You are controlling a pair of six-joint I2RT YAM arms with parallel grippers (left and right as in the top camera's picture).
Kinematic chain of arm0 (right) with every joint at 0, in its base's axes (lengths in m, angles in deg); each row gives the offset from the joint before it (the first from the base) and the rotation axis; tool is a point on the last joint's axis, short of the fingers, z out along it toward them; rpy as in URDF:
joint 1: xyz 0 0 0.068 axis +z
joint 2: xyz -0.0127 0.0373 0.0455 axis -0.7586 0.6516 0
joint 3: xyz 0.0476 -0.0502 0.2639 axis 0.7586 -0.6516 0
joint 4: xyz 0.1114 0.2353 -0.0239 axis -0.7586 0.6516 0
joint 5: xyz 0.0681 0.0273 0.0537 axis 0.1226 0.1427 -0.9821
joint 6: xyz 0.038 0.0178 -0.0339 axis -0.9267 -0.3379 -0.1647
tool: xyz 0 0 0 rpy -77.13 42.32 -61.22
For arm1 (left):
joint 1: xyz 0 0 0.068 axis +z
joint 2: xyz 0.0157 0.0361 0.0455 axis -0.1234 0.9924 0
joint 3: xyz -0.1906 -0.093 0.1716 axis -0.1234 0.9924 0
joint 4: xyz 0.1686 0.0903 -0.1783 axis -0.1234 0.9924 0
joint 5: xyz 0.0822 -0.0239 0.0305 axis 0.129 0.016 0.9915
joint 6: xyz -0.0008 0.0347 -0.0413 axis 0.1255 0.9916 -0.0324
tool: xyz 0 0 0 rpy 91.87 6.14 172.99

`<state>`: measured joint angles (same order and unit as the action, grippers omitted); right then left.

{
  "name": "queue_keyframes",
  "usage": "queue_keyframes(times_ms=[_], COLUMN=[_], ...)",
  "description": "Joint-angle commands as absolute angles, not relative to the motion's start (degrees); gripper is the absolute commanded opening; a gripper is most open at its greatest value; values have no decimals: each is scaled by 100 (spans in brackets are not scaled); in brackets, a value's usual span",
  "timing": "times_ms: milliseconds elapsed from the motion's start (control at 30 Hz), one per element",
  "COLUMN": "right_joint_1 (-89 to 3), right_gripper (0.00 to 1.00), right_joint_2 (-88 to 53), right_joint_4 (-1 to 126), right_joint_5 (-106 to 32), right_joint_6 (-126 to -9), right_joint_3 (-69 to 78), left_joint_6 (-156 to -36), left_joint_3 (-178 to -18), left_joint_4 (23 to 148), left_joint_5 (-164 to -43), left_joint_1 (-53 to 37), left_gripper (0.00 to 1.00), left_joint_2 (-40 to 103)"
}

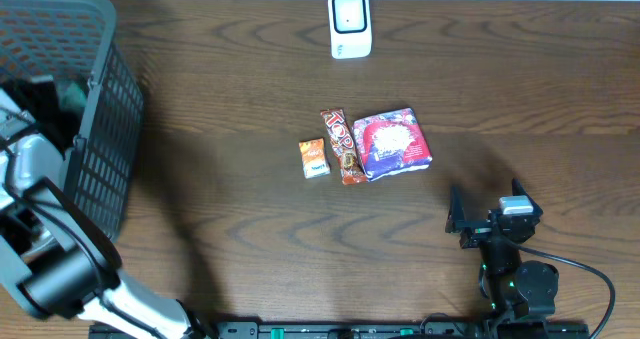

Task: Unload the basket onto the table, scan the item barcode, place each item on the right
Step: 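Grasp the mint-green pack and lift it out of the basket, then carry the mint-green pack to the scanner window with the left gripper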

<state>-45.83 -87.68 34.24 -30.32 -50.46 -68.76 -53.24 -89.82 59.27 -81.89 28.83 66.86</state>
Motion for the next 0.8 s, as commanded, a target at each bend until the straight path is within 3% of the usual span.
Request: queue_keyframes(times_ms=[0,300,467,767], right_joint_1=[-4564,-4564,-4564,-4564], right_gripper=[99,99,99,99], right_joint_2=[-8781,-8781,-8781,-8781], right_joint_4=[3435,3437,3437,3437], right_joint_5=[-3006,-3006,-3006,-3006], right_joint_6=[-5002,-5002,-5002,-5002], right_joint_3=[-6889,-6889,-6889,-6889], left_joint_6=[-6240,-7254,-7759,-9475], left_joint_3=[-9032,-9032,-9032,-9032], left_joint_4=[5894,6032,5982,5685], left_joint_5=[-8591,-8659,-9609,-9942], left_joint_1=[2696,2381,2136,505], left_gripper=[7,8,7,8], left_joint_2=[5823,3957,3187,2910])
